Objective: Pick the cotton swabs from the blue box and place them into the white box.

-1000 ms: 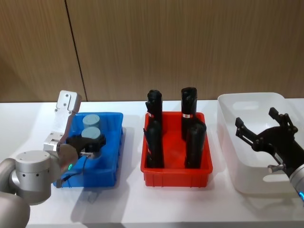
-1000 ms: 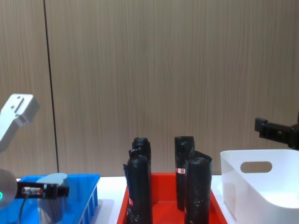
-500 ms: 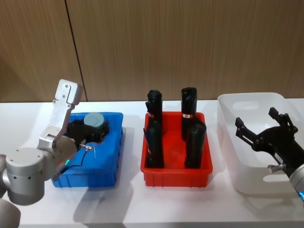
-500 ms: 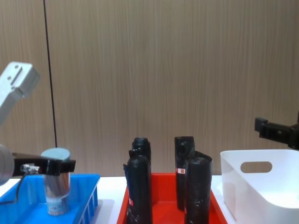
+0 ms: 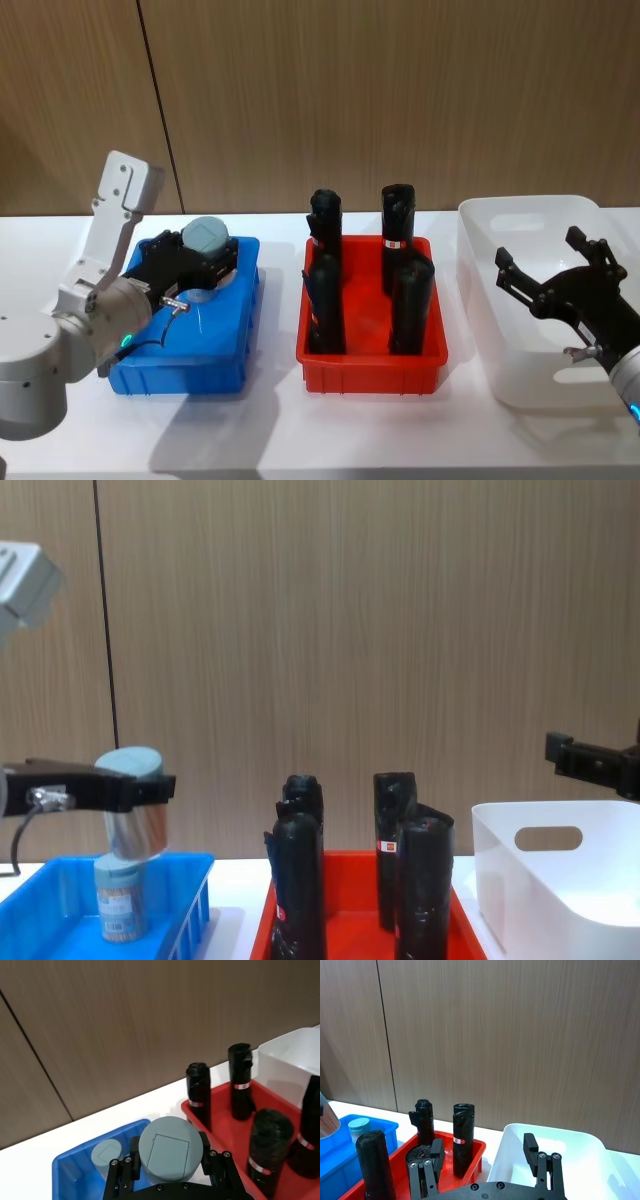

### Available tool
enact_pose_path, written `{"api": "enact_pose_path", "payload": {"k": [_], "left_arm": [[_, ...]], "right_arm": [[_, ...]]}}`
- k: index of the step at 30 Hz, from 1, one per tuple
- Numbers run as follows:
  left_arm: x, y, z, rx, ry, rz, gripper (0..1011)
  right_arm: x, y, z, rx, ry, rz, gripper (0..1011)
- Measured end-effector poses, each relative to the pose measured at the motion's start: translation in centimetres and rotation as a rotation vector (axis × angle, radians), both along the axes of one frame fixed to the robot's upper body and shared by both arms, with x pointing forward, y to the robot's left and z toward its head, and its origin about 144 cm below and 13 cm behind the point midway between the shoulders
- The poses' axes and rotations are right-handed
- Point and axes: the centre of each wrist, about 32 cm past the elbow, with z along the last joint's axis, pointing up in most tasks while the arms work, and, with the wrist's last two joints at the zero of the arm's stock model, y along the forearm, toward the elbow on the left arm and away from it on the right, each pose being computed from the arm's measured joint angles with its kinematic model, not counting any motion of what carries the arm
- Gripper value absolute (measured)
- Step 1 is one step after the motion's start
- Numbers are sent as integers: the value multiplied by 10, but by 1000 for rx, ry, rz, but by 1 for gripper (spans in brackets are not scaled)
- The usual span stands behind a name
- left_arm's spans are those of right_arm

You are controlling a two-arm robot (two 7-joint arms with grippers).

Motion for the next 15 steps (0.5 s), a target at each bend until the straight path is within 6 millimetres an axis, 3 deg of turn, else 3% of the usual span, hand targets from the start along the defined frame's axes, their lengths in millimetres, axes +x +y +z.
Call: {"api": "enact_pose_path", "payload": {"k": [15], "left_arm": [[-8, 16, 13, -117, -33, -207, 671]], "right_arm": [[0, 0, 0, 0, 0, 0, 1002]]}}
